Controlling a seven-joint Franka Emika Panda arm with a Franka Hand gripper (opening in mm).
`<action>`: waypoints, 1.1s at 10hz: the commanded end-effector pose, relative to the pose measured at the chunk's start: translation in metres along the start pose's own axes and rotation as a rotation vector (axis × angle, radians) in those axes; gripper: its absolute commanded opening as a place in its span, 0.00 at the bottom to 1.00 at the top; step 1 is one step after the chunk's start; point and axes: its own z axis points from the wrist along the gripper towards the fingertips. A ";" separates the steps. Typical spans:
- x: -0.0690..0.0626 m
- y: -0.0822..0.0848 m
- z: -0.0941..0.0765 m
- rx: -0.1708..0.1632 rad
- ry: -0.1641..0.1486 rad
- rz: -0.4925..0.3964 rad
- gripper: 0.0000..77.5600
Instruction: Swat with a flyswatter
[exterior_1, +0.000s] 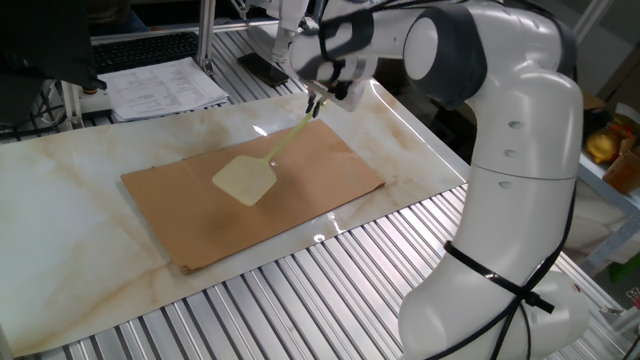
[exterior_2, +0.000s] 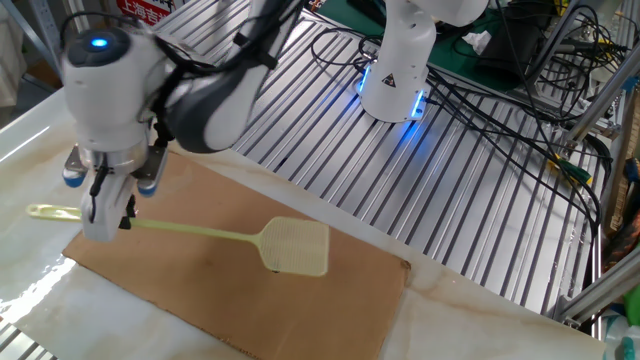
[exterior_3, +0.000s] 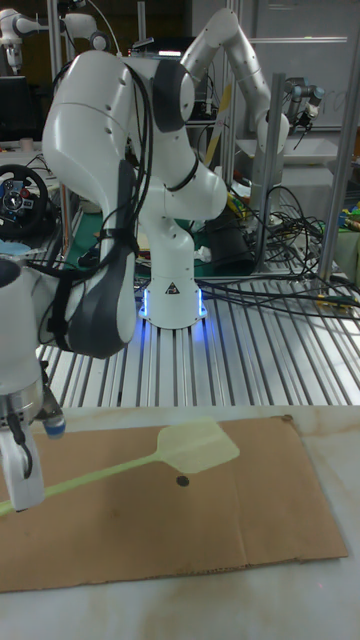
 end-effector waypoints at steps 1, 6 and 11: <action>0.010 0.002 -0.007 0.030 0.105 -0.027 0.01; 0.029 -0.006 -0.010 0.031 0.091 -0.098 0.01; 0.039 -0.006 -0.007 0.036 0.097 -0.140 0.01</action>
